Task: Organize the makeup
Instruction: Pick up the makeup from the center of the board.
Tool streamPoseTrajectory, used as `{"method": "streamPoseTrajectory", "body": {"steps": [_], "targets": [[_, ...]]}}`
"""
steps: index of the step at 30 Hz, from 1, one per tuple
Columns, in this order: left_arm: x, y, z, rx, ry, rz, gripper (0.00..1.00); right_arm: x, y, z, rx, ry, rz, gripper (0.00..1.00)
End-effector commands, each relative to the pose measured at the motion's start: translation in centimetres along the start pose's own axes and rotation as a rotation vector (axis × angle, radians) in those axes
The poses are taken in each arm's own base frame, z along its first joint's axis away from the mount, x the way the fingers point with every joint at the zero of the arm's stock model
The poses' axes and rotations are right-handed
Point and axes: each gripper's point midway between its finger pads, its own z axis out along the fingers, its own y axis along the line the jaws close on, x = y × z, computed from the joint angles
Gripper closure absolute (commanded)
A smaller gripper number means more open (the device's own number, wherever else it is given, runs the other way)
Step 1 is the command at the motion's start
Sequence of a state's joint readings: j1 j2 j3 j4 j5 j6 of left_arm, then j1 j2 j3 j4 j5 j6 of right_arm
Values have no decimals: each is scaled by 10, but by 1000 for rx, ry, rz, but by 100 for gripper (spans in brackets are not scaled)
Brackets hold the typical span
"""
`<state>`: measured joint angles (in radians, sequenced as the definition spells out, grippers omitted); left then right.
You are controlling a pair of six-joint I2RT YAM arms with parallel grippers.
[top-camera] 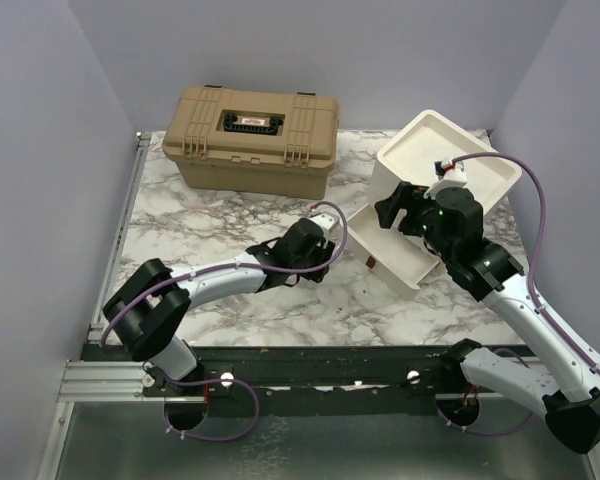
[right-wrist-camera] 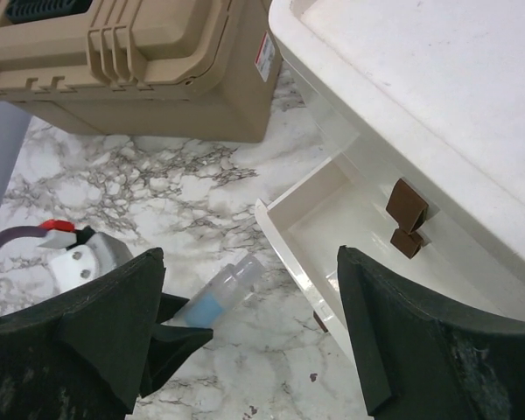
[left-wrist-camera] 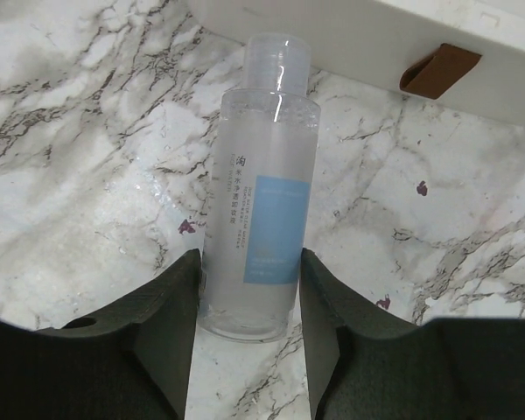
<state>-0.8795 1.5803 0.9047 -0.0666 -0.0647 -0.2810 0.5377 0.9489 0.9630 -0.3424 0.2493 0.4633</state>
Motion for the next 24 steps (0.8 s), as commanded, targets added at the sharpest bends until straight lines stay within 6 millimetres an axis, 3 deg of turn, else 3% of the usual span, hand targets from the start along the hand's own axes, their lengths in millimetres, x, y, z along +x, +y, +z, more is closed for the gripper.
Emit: {"method": "streamPoseTrajectory", "body": {"steps": [1,7,9,17,24], "targets": [[-26,-2,-18,-3,-116,-31,88,1,-4,-2,24,-10,13,14],[-43,7,-42,-49,-210,-69,91,2,2,-1,-5,4,14,11],[-58,8,-52,-53,-281,-100,92,6,8,0,-38,30,5,9],[-97,-5,-93,62,-517,-234,100,26,35,12,-157,148,26,8],[-117,-23,-116,207,-657,-320,100,23,89,-9,-501,122,27,11]]}}
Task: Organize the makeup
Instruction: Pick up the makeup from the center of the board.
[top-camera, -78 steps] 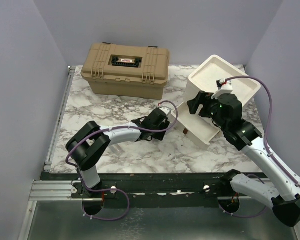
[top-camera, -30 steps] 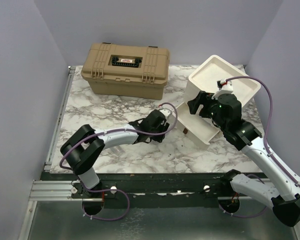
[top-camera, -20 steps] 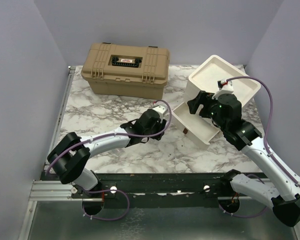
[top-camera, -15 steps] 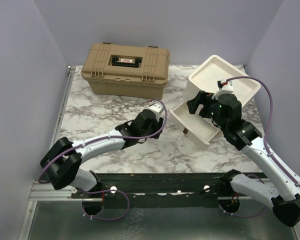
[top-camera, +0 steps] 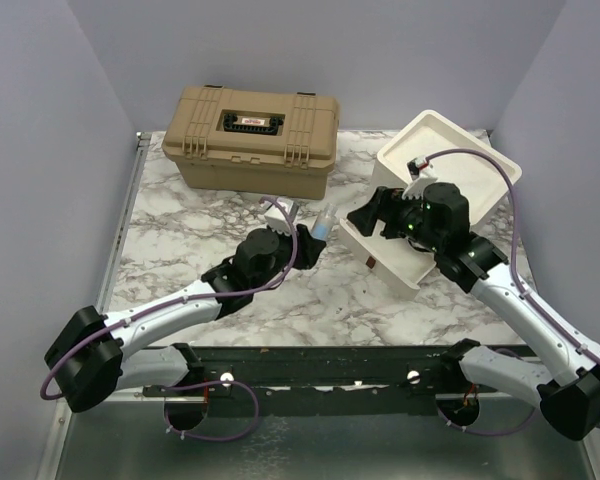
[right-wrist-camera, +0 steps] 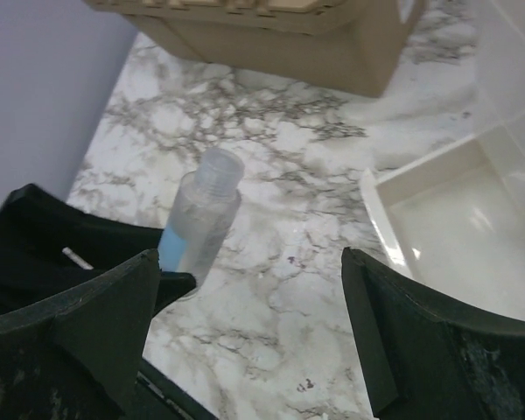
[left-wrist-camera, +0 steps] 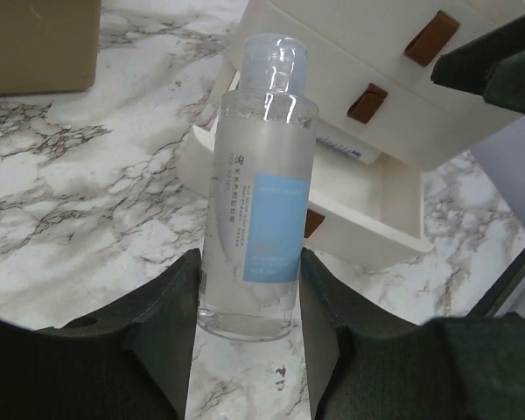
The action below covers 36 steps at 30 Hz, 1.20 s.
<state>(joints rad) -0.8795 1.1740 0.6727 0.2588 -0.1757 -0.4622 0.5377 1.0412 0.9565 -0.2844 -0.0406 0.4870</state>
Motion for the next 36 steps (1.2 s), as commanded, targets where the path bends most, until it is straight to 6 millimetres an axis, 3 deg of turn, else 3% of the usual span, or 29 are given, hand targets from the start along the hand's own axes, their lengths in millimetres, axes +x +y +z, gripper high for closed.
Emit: {"method": "streamPoseTrajectory", "body": {"steps": [1,8,16,30,34,36], "targets": [[-38,-32,-6,139,-153,-123,100,-11,54,-15,-293,-50,-23,11],[-59,-57,-13,268,-221,-196,100,-14,50,-13,-264,-65,14,15],[-68,-80,-16,388,-232,-205,100,-16,63,-20,-344,-86,5,24],[-76,-93,-24,460,-254,-237,100,-22,80,-27,-446,-118,51,43],[-78,-95,-25,472,-262,-241,100,-19,86,-27,-483,-99,48,45],[-79,-96,-26,480,-266,-242,100,-19,88,-27,-496,-97,39,41]]}}
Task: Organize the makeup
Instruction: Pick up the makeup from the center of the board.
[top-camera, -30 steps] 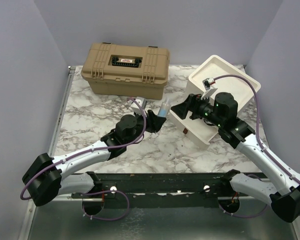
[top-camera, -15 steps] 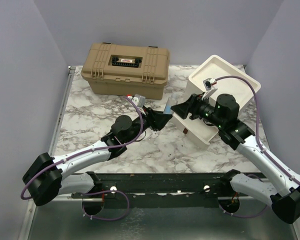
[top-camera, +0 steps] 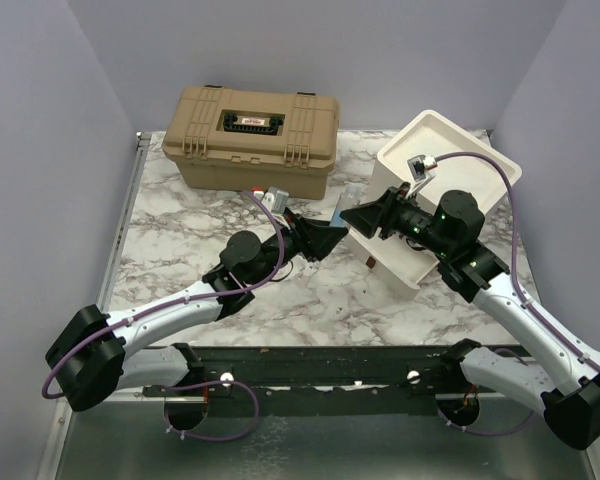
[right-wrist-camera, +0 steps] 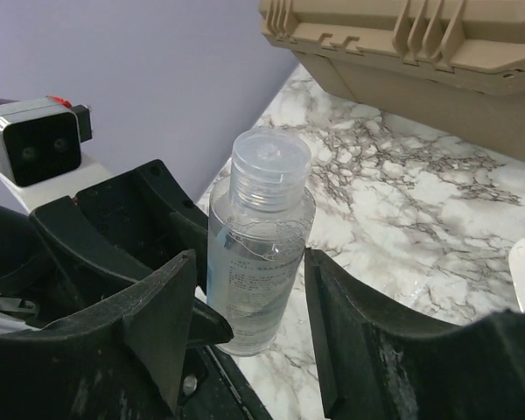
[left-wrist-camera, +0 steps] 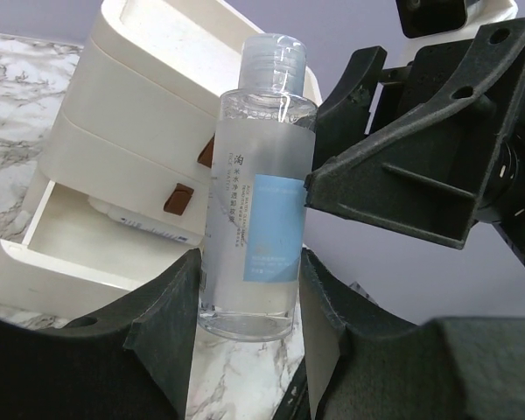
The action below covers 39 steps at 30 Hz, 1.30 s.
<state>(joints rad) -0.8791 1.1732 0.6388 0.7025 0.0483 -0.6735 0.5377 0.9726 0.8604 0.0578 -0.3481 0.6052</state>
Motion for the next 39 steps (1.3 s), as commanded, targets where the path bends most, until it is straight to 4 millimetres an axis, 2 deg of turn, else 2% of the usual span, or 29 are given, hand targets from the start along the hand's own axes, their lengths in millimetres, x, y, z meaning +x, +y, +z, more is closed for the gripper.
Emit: {"method": "streamPoseTrajectory", "body": {"steps": [1,4,7,16,24,28,32,34,37,39], "targets": [[-9,-17,1,78,-32,-13,100,4,12,2,-72,17,-8,37],[-11,-20,1,88,-38,-18,100,4,6,3,-31,18,13,27],[-13,-20,0,87,-50,-22,100,3,4,2,-25,9,20,25],[-12,-22,0,106,-60,-36,100,4,13,4,-78,11,31,40],[-10,-24,3,122,-52,-55,100,5,12,6,-74,18,48,39],[-10,-26,3,130,-48,-55,100,6,10,5,-67,16,50,49],[-12,-22,0,111,-63,-57,100,2,8,3,-49,-10,42,66],[-13,-21,-1,105,-72,-54,100,0,8,2,-47,-18,28,78],[-12,-21,-1,108,-65,-67,100,-1,7,2,-39,-18,22,82],[-11,-22,0,109,-56,-79,85,-2,7,3,-35,-15,21,83]]}}
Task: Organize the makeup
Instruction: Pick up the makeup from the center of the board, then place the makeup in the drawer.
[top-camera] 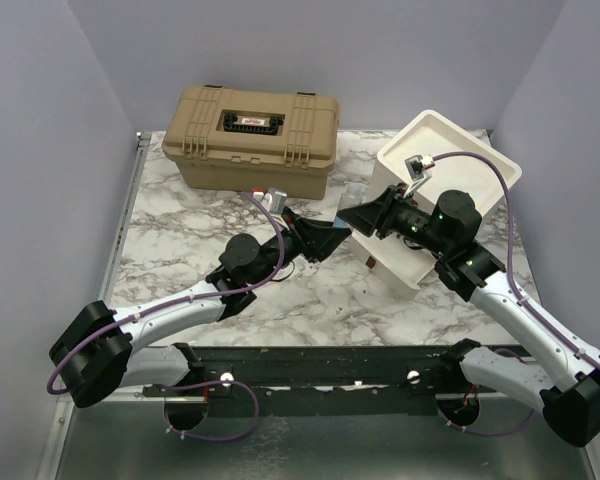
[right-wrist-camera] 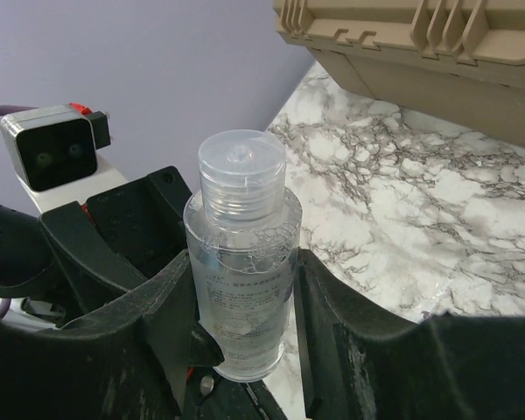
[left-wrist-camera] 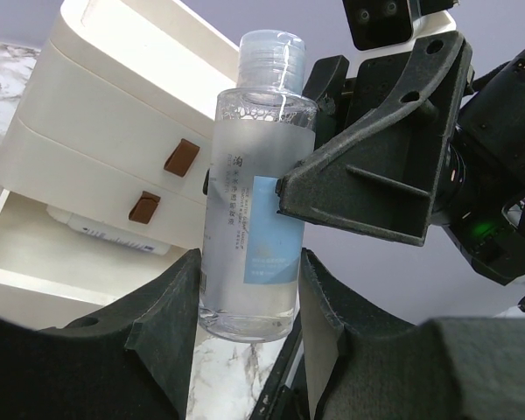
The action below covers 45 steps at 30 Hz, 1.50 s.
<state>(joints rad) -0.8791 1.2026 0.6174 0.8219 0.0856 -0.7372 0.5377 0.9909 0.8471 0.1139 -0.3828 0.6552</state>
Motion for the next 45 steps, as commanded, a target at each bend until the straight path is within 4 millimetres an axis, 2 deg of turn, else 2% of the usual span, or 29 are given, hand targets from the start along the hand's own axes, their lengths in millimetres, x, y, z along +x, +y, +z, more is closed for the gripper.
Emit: {"method": "streamPoseTrajectory", "body": {"steps": [1,4,8,13,15,17,20,22,25,30,34,40,45], "targets": [[-8,-10,0,38,-24,-22,80,-4,1,-1,8,-14,-21,83],[-5,-7,1,28,-15,-27,69,-4,1,0,12,-10,-20,84],[-3,-3,2,13,-2,-30,65,-4,-3,0,33,-12,-20,84],[3,4,3,-27,42,-16,43,-4,-12,0,83,-6,-28,84],[3,8,3,-50,44,-8,39,-4,-15,0,96,-5,-28,85],[3,12,2,-69,44,-2,28,-3,-16,0,104,-5,-25,85],[2,15,1,-94,55,17,21,-3,-18,0,113,-6,-25,85],[3,20,0,-114,63,27,19,-2,-24,0,143,-4,-21,85],[2,27,-3,-160,65,40,15,4,-43,-1,243,22,-10,85],[-1,46,-10,-276,74,77,15,17,-75,-2,408,116,-17,84],[-4,59,-18,-352,64,89,14,33,-91,1,472,243,-30,83],[-11,68,-26,-405,29,77,14,54,-107,9,510,360,-29,80],[-11,74,-30,-429,20,61,13,50,-138,-2,679,396,-109,80]]}}
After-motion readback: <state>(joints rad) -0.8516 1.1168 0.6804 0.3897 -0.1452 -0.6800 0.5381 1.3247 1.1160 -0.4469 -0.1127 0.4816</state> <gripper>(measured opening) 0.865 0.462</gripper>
